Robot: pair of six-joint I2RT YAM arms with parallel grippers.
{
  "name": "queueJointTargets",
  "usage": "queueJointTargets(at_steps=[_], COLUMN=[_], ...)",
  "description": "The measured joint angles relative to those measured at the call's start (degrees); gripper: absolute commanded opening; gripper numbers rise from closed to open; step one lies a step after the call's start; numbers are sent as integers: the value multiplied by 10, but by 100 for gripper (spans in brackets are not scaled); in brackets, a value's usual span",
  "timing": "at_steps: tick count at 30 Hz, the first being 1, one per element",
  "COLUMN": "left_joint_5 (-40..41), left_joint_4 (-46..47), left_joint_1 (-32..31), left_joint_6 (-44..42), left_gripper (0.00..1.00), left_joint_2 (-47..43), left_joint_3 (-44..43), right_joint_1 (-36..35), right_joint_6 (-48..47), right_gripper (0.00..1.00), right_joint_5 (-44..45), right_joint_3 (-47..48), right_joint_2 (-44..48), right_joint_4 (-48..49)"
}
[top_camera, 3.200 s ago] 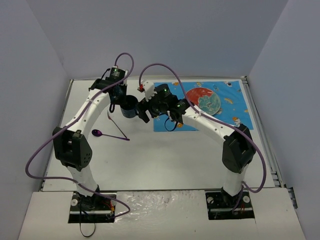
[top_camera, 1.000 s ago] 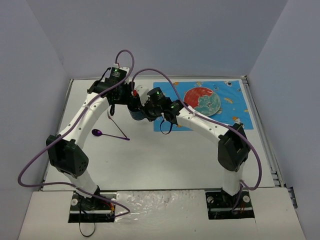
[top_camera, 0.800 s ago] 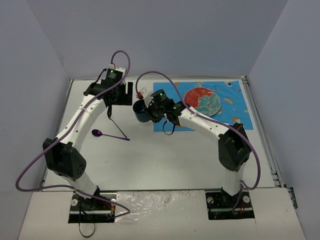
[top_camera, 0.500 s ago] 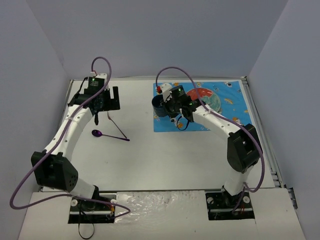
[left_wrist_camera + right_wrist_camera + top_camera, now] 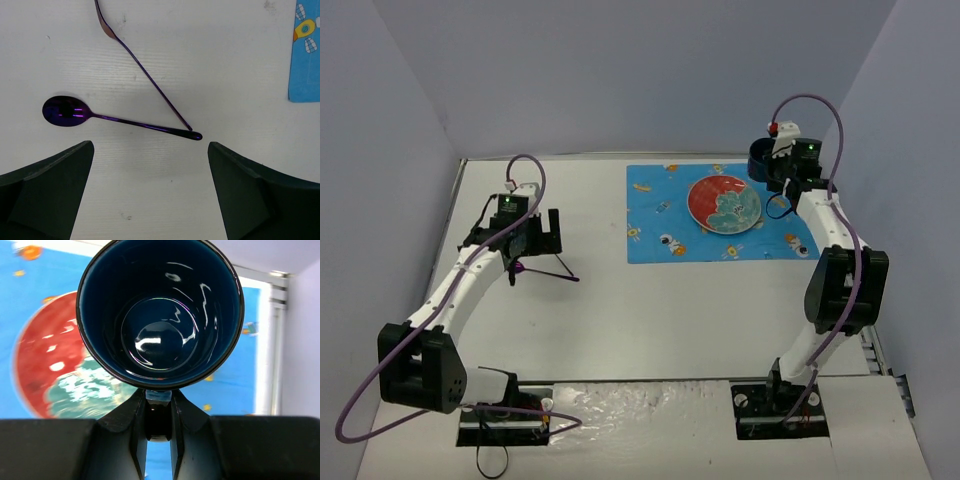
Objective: Set the dinner table for one person
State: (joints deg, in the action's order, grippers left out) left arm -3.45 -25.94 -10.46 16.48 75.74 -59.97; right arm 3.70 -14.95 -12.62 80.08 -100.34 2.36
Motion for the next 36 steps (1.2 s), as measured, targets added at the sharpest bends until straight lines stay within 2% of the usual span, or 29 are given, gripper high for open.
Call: queueJointTargets(at_steps=[7,16,36], left_joint_5=[-4,-6,-6], left_joint_4=[31,40,8], left_joint_1=[0,0,-1], left_joint_6=[-11,-15,-15], left_gripper=[95,95,95], left_joint_2=[-6,-15,-8], left_joint_3=[46,55,43], right_joint_1=[70,118,131], right_joint_6=[-3,-3,-31], right_gripper=[0,0,0], right_joint_5=[-30,-56,-94], right_joint_3=[14,36,202], right_joint_2=[-65,-143,-271], right_joint_4=[42,61,74])
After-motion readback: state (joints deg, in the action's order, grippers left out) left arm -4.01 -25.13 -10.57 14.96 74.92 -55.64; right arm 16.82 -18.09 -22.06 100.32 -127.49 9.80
